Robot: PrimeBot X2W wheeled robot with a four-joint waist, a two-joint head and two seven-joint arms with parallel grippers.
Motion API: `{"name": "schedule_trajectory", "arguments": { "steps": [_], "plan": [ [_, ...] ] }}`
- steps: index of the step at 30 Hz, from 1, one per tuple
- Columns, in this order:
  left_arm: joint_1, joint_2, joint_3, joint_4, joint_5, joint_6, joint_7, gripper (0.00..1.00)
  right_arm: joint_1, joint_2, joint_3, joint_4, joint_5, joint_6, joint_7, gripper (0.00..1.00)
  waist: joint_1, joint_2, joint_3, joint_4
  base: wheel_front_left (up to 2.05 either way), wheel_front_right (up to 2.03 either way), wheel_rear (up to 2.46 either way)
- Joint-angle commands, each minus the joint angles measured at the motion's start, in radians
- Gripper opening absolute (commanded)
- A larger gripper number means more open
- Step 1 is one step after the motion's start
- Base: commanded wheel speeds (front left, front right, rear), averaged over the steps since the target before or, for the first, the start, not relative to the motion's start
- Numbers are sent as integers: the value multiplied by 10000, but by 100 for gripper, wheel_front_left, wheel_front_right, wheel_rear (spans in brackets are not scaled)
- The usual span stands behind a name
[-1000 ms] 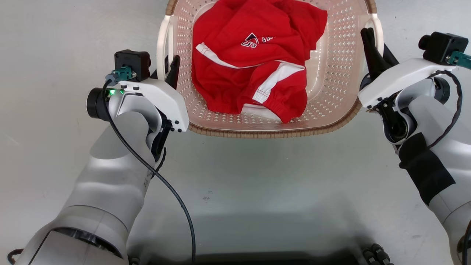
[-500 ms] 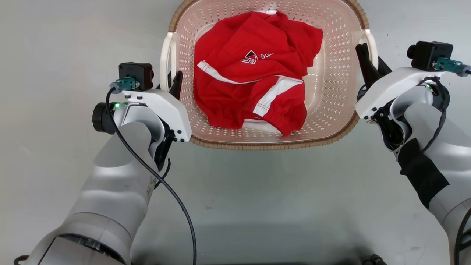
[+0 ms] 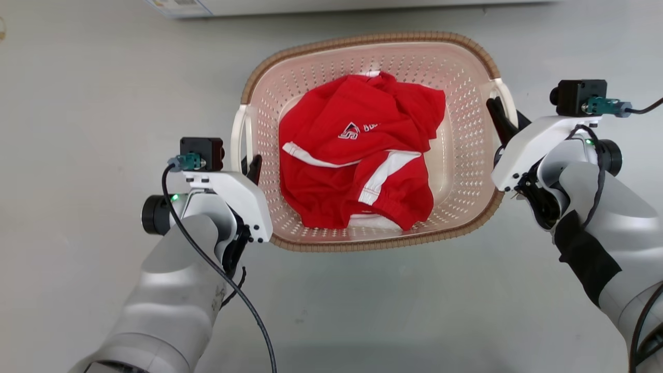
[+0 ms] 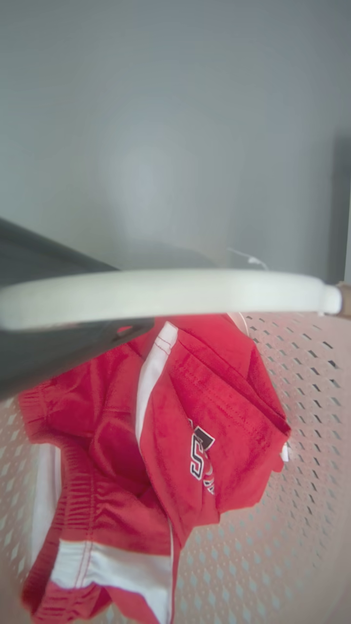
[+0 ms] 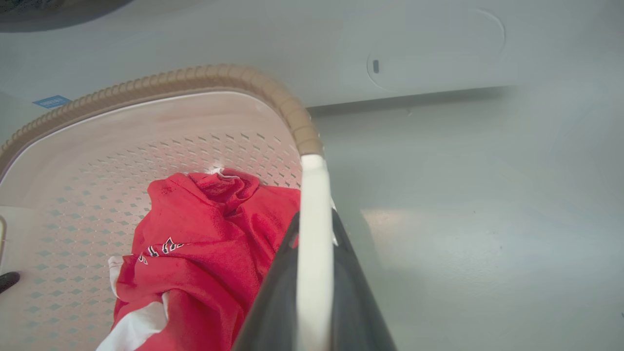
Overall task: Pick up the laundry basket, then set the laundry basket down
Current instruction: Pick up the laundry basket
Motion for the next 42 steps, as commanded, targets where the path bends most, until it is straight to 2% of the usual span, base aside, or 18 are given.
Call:
{"name": "schedule_trajectory", "arguments": {
  "steps": [1,25,37,42],
  "plan": [
    [605,785,131,113,-46,123,44,0,375,-519,34,219,121,-84,-166,0,0,0,-492,50,0,0,0],
    [3338,1460,-209,115,-265,155,1191,0,3117,-519,1252,543,1362,-84,-201,0,0,0,-4904,-193,0,0,0],
    [4719,1798,-368,115,-518,25,2230,0,4340,-519,1612,819,2245,-84,1121,0,0,0,-7066,-290,0,0,0],
    [4825,1879,-474,115,-593,-26,2759,0,4377,-519,1737,1036,2405,-84,1296,0,0,0,-7402,-194,0,0,0]
  ]
}}
